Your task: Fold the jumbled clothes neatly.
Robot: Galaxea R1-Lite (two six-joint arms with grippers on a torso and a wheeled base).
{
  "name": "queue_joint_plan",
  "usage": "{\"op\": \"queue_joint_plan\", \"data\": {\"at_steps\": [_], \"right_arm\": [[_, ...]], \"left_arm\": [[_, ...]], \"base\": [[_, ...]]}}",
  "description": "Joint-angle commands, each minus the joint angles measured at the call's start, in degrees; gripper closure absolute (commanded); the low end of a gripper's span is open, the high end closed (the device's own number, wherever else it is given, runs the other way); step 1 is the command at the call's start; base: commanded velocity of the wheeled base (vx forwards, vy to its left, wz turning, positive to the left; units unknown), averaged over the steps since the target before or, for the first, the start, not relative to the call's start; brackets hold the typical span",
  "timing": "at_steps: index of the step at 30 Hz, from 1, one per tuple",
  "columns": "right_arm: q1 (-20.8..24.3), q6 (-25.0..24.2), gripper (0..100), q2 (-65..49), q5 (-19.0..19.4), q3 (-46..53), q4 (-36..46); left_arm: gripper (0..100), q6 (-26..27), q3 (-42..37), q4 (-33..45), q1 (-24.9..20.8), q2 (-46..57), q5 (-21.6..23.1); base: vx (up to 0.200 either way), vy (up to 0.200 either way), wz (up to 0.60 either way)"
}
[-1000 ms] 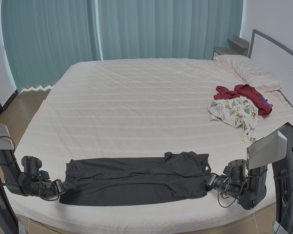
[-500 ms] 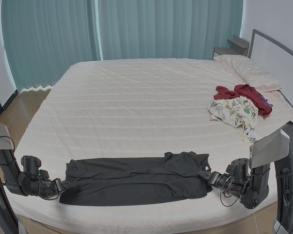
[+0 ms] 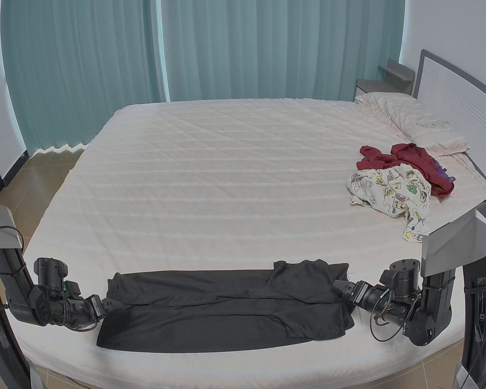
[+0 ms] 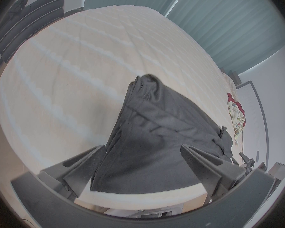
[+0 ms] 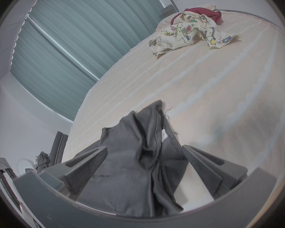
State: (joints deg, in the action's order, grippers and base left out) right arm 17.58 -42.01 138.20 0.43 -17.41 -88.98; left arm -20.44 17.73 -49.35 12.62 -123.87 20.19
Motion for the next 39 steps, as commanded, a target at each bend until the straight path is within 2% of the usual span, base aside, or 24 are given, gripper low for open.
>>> {"op": "queue_joint_plan", "data": {"at_steps": [1,8,14,18,25,39], "right_arm": [[0.0,0.1,0,-0.5,0.0,0.2,-0.1],[0.0,0.1,0,-0.7,-0.1,0.3,-0.1],[0.5,0.1,0,-1.4,-0.1,0.8,-0.1],[0.6,0.1,0,-1.4,0.0,1.3,-0.2],[1.4,0.1,0,-1.3,0.0,1.5,-0.2],[2.3,0.3,0,-1.5,-0.1,1.9,-0.6]], "left_arm": [[0,0.0,-1.0,0.0,0.0,1.5,0.0],[0,0.9,-1.5,-2.0,0.0,0.6,-0.7],[0,5.6,-2.3,-11.4,-3.4,-6.5,-11.0],[0,5.8,-2.5,-17.9,-5.9,-11.1,-15.6],[0,5.5,-2.2,-21.8,-8.9,-11.0,-15.8],[0,8.5,-2.3,-21.8,-9.5,-12.0,-15.8]], "base": [[0.000,0.000,0.00],[0.000,0.000,0.00],[0.000,0.000,0.00],[0.000,0.000,0.00],[0.000,0.000,0.00],[0.000,0.000,0.00]]}}
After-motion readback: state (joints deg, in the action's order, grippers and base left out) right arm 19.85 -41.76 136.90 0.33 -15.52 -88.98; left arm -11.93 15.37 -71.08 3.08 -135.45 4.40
